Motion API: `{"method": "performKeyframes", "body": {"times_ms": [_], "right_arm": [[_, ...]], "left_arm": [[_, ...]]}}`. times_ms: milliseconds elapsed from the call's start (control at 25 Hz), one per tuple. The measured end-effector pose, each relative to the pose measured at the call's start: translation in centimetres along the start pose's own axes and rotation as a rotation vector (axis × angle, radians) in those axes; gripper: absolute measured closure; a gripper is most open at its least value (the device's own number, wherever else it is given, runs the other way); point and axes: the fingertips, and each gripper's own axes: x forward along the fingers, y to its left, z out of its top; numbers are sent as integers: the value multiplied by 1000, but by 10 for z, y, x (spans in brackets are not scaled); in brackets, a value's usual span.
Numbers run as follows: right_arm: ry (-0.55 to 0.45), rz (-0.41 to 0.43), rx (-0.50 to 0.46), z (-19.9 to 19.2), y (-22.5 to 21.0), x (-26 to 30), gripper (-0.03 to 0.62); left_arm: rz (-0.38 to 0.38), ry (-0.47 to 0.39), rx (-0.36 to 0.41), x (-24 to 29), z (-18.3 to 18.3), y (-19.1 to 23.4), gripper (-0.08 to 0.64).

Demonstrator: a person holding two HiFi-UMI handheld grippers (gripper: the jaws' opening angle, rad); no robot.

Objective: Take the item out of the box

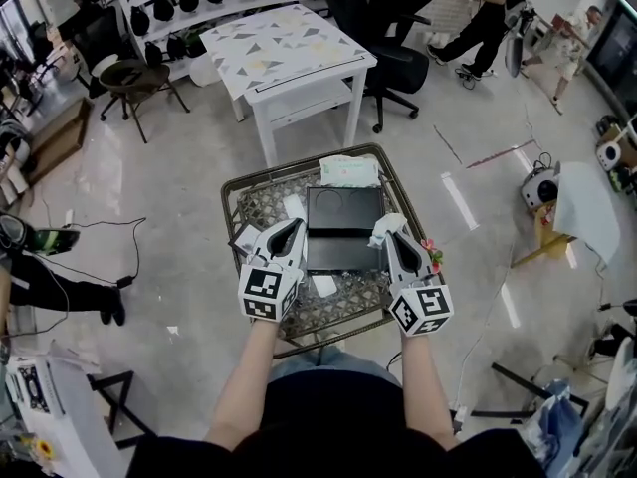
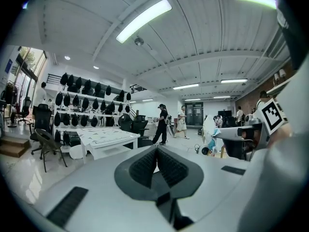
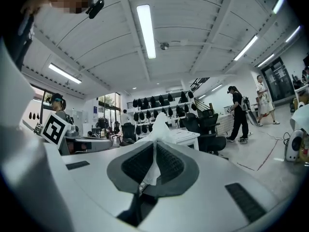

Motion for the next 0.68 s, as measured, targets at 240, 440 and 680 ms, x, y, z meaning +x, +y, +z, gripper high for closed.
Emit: {"method": "performKeyframes", "body": {"times_ms": [240, 440, 680], "right_arm": [[7, -2, -4, -3, 0, -6, 569], [13, -6, -4, -5, 2, -7, 569], [20, -10, -12, -2, 2, -7, 568]], "left_arm": [[-9, -2, 8, -2, 1, -8, 540], [-5, -2, 5, -6, 1, -6, 540], [-8, 1, 5, -8, 2, -6, 540]]}}
